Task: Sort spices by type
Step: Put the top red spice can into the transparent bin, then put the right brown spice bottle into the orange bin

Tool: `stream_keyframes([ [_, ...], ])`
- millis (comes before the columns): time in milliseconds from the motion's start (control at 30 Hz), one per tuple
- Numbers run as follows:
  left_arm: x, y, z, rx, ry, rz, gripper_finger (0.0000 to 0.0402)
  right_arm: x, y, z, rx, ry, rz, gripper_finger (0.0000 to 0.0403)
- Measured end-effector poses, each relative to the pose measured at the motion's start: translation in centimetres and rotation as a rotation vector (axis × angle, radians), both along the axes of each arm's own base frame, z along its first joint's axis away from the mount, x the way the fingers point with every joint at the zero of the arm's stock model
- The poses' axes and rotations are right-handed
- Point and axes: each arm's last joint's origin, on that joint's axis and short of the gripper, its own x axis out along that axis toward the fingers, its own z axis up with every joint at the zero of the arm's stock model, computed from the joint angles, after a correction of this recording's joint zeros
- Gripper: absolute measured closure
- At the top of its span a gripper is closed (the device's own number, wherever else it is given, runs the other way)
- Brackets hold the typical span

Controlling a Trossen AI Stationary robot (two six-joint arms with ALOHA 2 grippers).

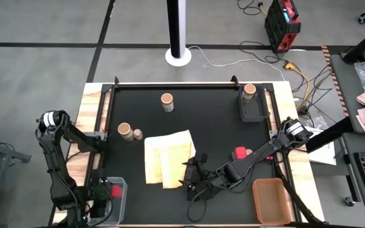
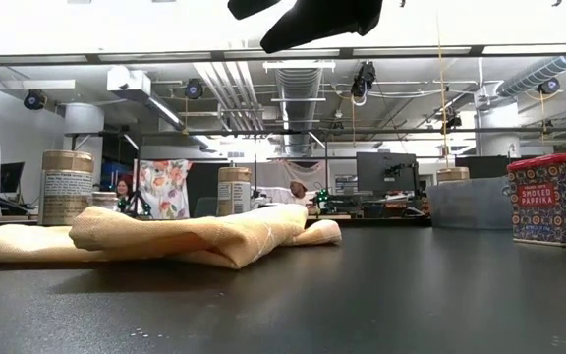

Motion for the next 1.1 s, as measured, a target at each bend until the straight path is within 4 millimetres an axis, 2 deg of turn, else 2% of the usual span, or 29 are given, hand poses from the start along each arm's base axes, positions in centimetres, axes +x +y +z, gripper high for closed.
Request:
stream_keyframes([
  [100, 0.0, 0.1, 0.4, 0.024, 0.013, -0.004, 0.016, 0.0, 0.0, 0.0, 0.002, -0.001, -0.001, 0.0087],
  [400, 0.1, -0.1, 3.3, 0.064, 0.01, -0.006, 0.0167, 0.1, -0.1, 0.0, 0.003, -0.001, -0.005, 0.0071],
  [533, 0.3, 0.0, 4.6, 0.1, -0.056, -0.008, 0.0167, 0.2, -0.3, 0.0, 0.005, -0.005, -0.011, 0.0067],
  [700, 0.9, -0.1, 5.8, 0.138, -0.261, -0.015, 0.0167, 0.5, -0.5, 0.2, 0.024, -0.03, -0.022, 0.0067],
  [867, 1.8, -0.6, 6.6, 0.213, -0.68, -0.04, 0.0167, 0.9, -0.7, 0.2, 0.046, -0.094, -0.023, 0.0072],
  [933, 2.6, -1.0, 6.3, 0.276, -0.807, -0.055, 0.0167, 1.0, -0.8, 0.0, 0.04, -0.12, -0.012, 0.0077],
  [1000, 3.9, -1.3, 6.0, 0.328, -0.864, -0.037, 0.0167, 1.1, -0.9, -0.1, 0.036, -0.142, -0.005, 0.0081],
  [1100, 7.3, -1.1, 5.3, 0.377, -0.741, -0.005, 0.017, 1.3, -1.1, 0.0, 0.041, -0.158, -0.011, 0.0088],
])
